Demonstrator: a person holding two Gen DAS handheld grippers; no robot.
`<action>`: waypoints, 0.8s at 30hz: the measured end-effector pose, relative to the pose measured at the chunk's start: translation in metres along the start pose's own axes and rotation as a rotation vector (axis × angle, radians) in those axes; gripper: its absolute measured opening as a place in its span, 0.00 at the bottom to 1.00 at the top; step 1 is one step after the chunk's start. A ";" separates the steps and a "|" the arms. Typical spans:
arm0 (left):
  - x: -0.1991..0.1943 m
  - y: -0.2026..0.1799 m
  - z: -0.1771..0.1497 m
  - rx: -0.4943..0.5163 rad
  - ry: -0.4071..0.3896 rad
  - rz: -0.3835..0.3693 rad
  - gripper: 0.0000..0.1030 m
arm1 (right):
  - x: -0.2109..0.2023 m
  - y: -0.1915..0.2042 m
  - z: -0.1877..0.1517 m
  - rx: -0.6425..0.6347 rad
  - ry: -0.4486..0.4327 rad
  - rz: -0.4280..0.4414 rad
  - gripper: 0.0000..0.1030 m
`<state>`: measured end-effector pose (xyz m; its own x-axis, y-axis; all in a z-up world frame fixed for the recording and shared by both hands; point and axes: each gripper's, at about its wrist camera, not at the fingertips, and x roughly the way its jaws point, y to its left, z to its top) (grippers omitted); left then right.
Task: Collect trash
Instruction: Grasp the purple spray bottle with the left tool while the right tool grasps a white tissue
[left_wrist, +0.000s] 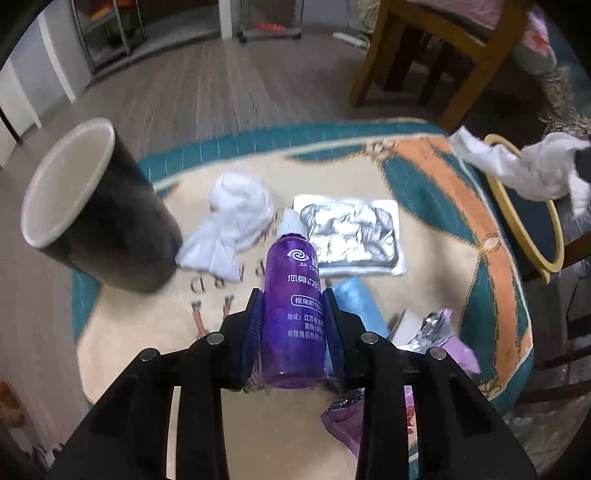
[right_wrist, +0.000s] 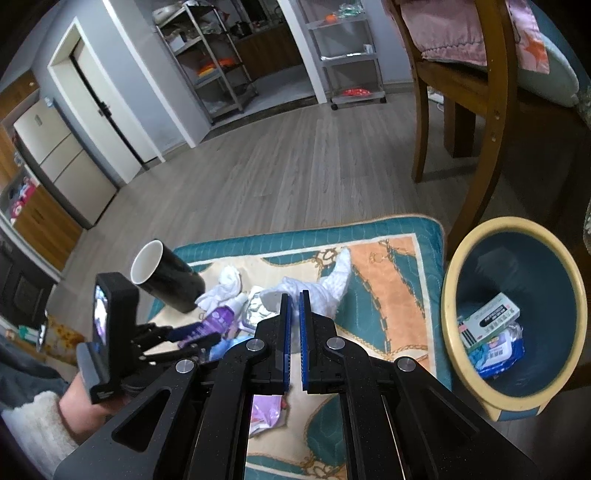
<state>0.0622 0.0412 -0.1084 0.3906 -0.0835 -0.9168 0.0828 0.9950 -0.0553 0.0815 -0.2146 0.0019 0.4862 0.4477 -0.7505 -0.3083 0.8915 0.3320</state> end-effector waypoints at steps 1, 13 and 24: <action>-0.004 -0.001 0.002 0.002 -0.011 0.000 0.31 | -0.001 0.000 0.001 0.003 -0.004 0.000 0.05; -0.073 -0.036 0.027 0.067 -0.223 -0.054 0.31 | -0.043 -0.019 0.016 0.070 -0.110 0.027 0.05; -0.077 -0.125 0.055 0.204 -0.290 -0.151 0.31 | -0.099 -0.087 0.027 0.155 -0.223 -0.046 0.05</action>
<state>0.0719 -0.0797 -0.0094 0.6011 -0.2690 -0.7526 0.3284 0.9416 -0.0744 0.0824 -0.3341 0.0628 0.6702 0.3958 -0.6278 -0.1613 0.9034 0.3973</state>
